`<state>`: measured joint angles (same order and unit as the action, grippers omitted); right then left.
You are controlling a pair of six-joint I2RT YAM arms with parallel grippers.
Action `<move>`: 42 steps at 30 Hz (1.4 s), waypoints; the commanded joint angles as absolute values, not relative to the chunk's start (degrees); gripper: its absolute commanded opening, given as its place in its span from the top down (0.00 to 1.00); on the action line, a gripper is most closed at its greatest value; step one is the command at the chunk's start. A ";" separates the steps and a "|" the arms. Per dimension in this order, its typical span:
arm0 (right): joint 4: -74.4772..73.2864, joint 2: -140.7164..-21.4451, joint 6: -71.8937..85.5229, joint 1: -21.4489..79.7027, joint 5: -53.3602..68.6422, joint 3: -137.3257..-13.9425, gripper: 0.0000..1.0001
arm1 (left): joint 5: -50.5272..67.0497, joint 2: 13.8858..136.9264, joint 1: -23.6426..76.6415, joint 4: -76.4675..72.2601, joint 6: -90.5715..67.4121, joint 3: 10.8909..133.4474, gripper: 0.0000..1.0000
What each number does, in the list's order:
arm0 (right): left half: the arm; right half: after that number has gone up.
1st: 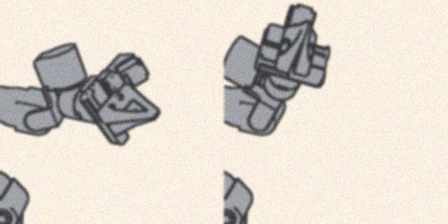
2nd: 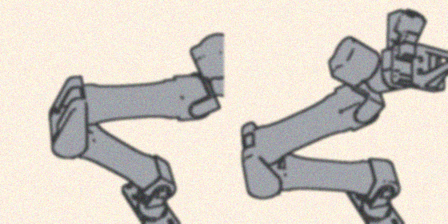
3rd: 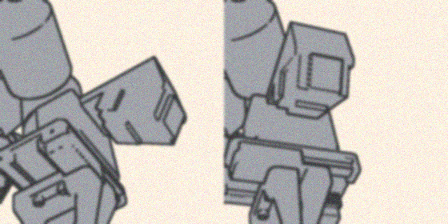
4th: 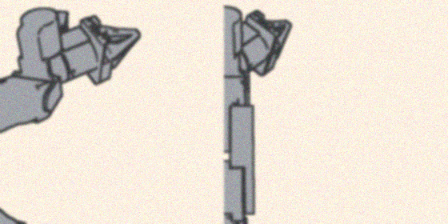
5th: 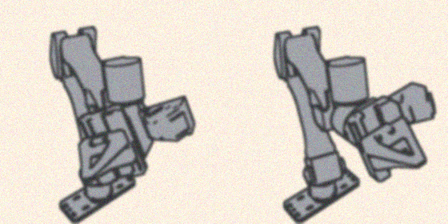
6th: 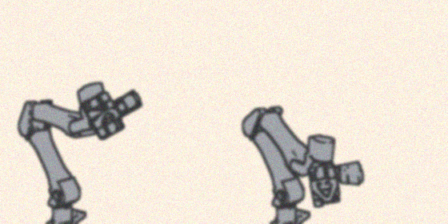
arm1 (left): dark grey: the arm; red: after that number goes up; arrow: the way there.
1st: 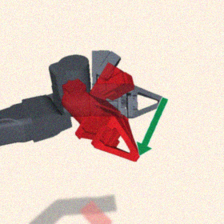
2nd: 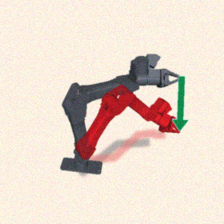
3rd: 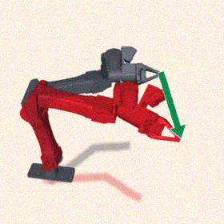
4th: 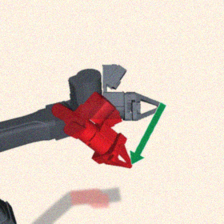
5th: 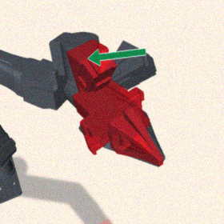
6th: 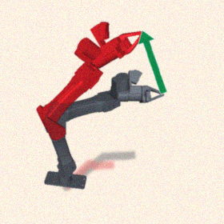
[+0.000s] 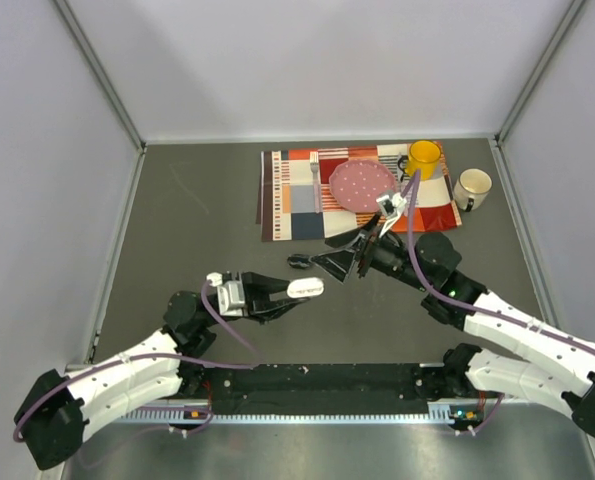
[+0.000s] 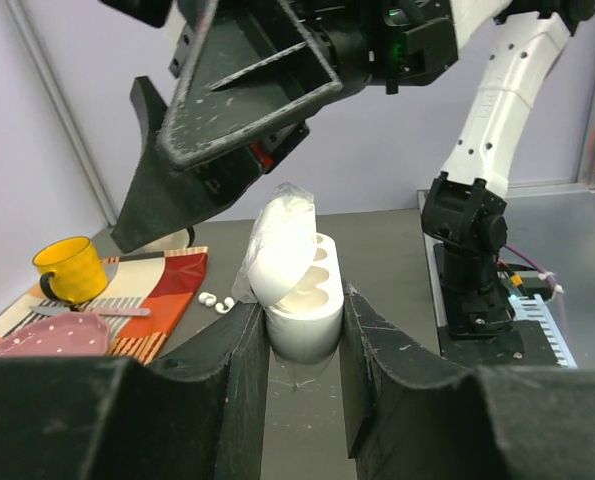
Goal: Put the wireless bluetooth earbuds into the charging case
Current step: Open the charging case.
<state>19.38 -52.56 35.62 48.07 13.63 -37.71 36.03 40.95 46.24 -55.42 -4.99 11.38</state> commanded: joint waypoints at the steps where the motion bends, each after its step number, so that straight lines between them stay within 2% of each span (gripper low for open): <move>1: 22.50 -49.84 33.41 47.72 14.93 -39.81 0.08 | 30.60 39.90 46.49 -56.08 -5.62 11.60 1.00; 5: 18.56 -47.90 28.84 47.72 20.82 -40.25 0.08 | 27.86 39.99 46.49 -55.90 -5.98 11.51 1.00; 10: 15.55 -46.67 30.75 47.72 26.10 -39.29 0.08 | 25.76 39.90 46.49 -59.32 -6.77 10.64 1.00; 16: 16.87 -47.02 35.06 47.72 23.82 -36.48 0.09 | 25.58 40.43 46.49 -60.99 -7.21 10.99 1.00; 24: 19.77 -50.80 40.77 47.72 23.03 -35.86 0.16 | 26.45 39.90 46.49 -61.52 -7.30 11.16 1.00; 33: 25.74 -54.84 46.22 47.72 20.22 -34.54 0.33 | 28.56 40.08 46.49 -62.13 -7.21 11.34 1.00; 36: 29.96 -57.30 50.26 47.72 21.09 -34.10 0.41 | 30.14 40.43 46.49 -63.54 -6.42 10.90 1.00; 40: 33.66 -60.55 55.71 47.72 23.64 -34.27 0.60 | 29.89 39.99 46.49 -64.60 -5.01 9.76 1.00; 42: 33.66 -62.05 58.26 47.72 26.18 -34.71 0.61 | 29.09 39.82 46.49 -64.25 -3.79 9.49 1.00</move>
<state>29.61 -59.40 52.01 48.10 24.03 -34.28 26.79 40.64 45.91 -58.76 -5.87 10.02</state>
